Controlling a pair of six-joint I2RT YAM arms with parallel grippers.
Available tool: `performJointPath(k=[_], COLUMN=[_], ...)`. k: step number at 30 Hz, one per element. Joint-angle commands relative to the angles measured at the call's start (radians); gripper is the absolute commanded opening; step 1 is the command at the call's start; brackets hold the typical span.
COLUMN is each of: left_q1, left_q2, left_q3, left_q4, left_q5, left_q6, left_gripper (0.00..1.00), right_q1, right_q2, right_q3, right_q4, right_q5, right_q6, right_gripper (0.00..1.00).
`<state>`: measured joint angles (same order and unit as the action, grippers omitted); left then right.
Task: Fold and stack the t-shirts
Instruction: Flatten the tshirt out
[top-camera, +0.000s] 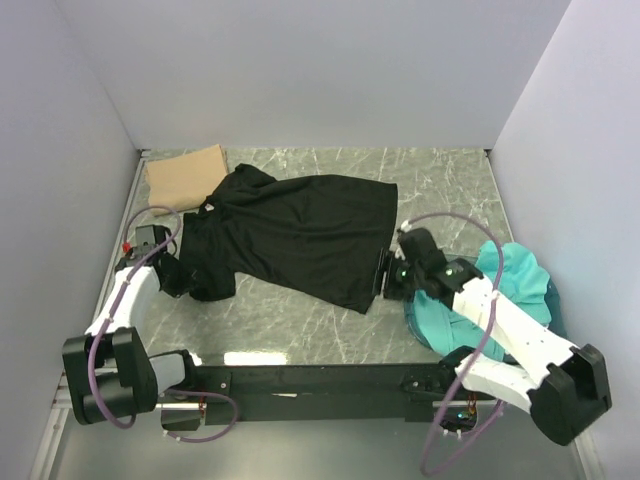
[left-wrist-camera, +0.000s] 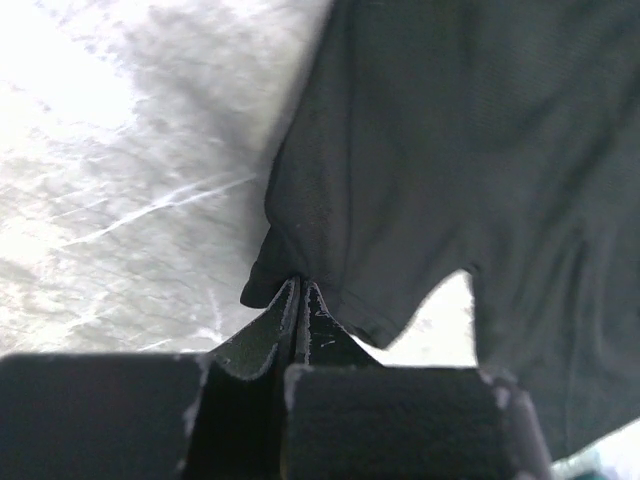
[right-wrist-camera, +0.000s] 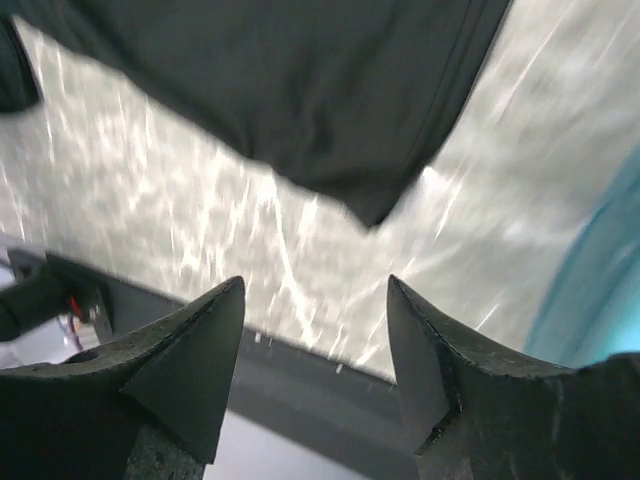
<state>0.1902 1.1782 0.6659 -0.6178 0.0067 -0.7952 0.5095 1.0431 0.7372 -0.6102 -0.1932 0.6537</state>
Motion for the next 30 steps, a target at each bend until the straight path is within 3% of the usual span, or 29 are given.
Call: performJointPath(k=[1, 8, 21, 30], left_q1=[0.0, 0.023, 0.129, 0.144], left_q2=[-0.058, -0.109, -0.193, -0.2], left_q3=[0.057, 0.086, 0.109, 0.115], left_q4=[0.003, -0.03, -0.106, -0.125], left_q5=[0.068, 0.117, 0.156, 0.148], left_q6=[0.059, 0.097, 0.125, 0.128], left_gripper=[0.01, 0.01, 0.01, 0.01], right_q1=[0.117, 0.207, 0.207, 0.195], right_q2=[-0.063, 0.018, 0.279, 0.343], right_q3=[-0.038, -0.027, 0.053, 0.031], right_q4=[-0.028, -0.025, 0.003, 0.046], right_q5=[0.078, 0.129, 0.192, 0.213], right_q6=[0.18, 0.247, 0.164, 0.146], right_gripper=[0.65, 0.64, 0.62, 0.54])
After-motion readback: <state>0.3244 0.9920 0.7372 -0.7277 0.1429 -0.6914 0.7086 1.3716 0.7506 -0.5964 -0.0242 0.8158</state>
